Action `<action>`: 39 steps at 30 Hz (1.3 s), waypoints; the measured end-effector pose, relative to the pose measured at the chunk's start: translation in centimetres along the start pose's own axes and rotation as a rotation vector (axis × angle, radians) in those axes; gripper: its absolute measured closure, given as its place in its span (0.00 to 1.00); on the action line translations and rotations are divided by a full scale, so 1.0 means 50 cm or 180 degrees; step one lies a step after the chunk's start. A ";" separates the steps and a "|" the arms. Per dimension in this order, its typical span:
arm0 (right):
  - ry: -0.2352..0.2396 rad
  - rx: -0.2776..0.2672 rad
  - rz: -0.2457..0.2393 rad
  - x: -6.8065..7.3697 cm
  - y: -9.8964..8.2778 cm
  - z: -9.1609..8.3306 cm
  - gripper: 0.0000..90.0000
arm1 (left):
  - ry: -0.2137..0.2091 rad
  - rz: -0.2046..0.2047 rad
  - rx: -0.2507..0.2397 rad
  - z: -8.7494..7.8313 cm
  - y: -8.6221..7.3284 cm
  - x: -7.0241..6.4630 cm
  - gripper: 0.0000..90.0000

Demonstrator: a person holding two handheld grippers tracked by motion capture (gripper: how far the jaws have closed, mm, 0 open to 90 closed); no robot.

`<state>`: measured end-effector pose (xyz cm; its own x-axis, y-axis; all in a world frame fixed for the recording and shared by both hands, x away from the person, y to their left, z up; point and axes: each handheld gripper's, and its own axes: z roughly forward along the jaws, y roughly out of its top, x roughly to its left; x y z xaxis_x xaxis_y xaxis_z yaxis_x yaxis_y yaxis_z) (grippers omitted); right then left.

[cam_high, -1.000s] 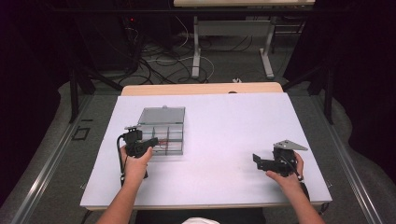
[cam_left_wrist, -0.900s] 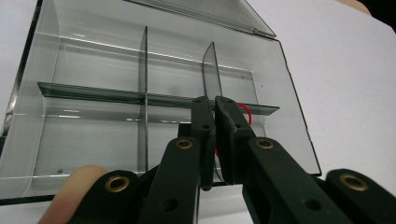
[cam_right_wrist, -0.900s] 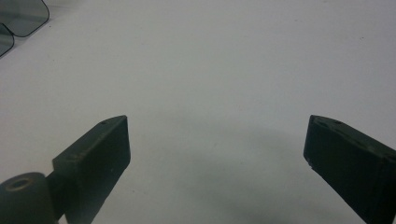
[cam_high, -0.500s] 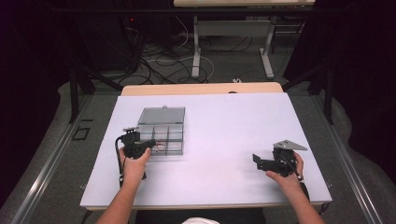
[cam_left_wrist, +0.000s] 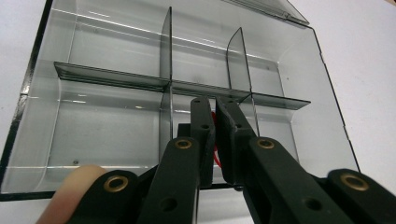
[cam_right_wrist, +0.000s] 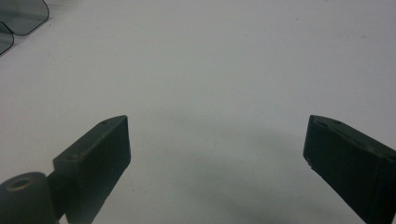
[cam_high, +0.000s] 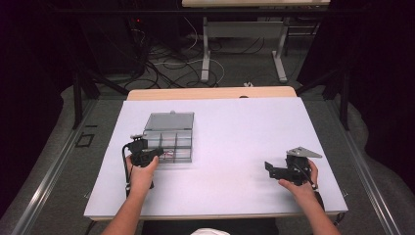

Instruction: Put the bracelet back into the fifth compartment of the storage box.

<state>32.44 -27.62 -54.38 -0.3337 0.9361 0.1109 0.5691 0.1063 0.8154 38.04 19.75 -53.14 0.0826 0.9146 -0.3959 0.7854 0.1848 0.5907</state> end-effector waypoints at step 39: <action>-0.0025 -0.0011 0.0028 -0.005 -0.003 -0.004 0.08 | -0.0210 0.0238 -0.0017 -0.025 0.009 -0.014 0.58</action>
<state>32.29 -27.94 -54.43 -0.3228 0.9396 0.1136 0.5694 0.0969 0.8163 37.59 19.64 -51.74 0.1811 0.9003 -0.3958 0.7722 0.1190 0.6241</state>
